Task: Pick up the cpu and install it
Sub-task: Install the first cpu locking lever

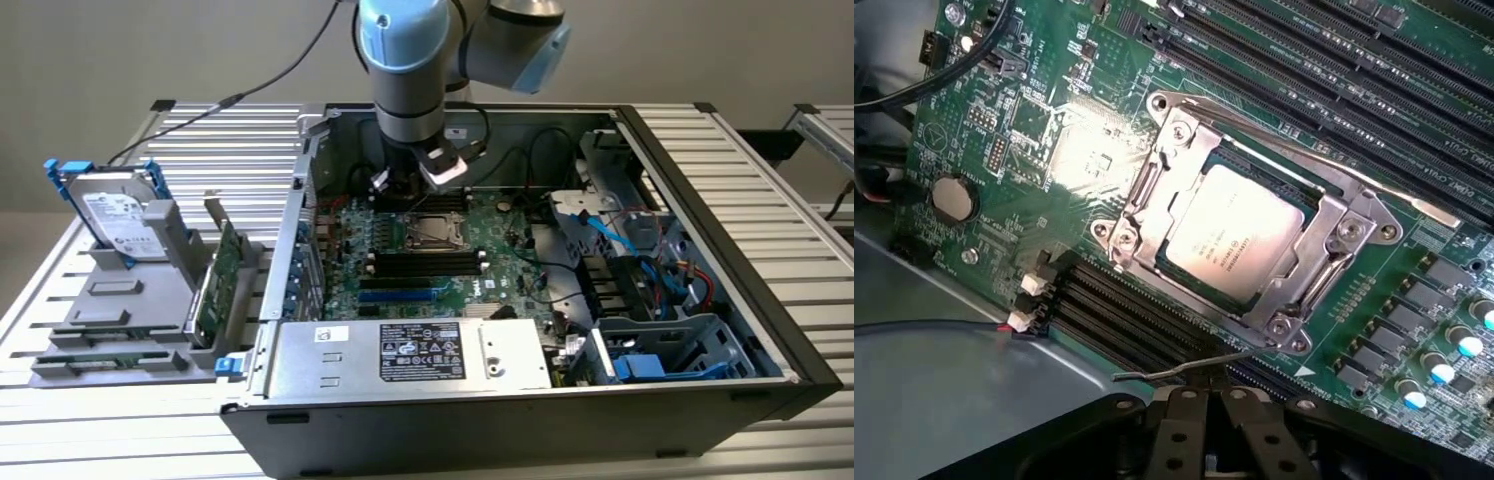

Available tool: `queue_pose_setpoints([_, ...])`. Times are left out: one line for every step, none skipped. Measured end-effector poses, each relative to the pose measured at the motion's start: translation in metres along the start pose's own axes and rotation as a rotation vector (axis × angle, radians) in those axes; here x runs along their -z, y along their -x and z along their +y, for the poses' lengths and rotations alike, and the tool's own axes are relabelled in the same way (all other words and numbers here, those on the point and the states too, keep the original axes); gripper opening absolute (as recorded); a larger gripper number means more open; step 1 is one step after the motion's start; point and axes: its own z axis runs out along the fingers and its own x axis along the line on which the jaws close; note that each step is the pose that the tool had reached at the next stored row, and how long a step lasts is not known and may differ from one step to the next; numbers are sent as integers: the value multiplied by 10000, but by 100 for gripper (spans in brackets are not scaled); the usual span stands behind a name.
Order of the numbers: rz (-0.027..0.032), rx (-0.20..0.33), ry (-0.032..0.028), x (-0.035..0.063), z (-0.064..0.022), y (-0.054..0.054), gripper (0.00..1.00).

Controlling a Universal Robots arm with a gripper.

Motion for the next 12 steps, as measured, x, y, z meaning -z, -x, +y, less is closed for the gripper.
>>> queue_pose_setpoints([-22,12,-16,21,-13,-6,11])
queue_pose_setpoints([-34,20,-23,48,-25,-11,11])
queue_pose_setpoints([-38,26,-25,75,-35,-12,11])
queue_pose_setpoints([-42,28,-26,99,-44,-11,11])
queue_pose_setpoints([-42,27,-28,117,-52,-9,11])
queue_pose_setpoints([-43,27,-28,126,-57,-5,11])
queue_pose_setpoints([-43,28,-28,132,-61,-1,11])
queue_pose_setpoints([-44,34,-31,133,-65,5,11])
queue_pose_setpoints([-48,50,-34,136,-70,15,11])
queue_pose_setpoints([-53,66,-37,138,-78,31,11])
queue_pose_setpoints([-54,71,-37,141,-89,54,11])
queue_pose_setpoints([-50,71,-36,145,-95,78,11])
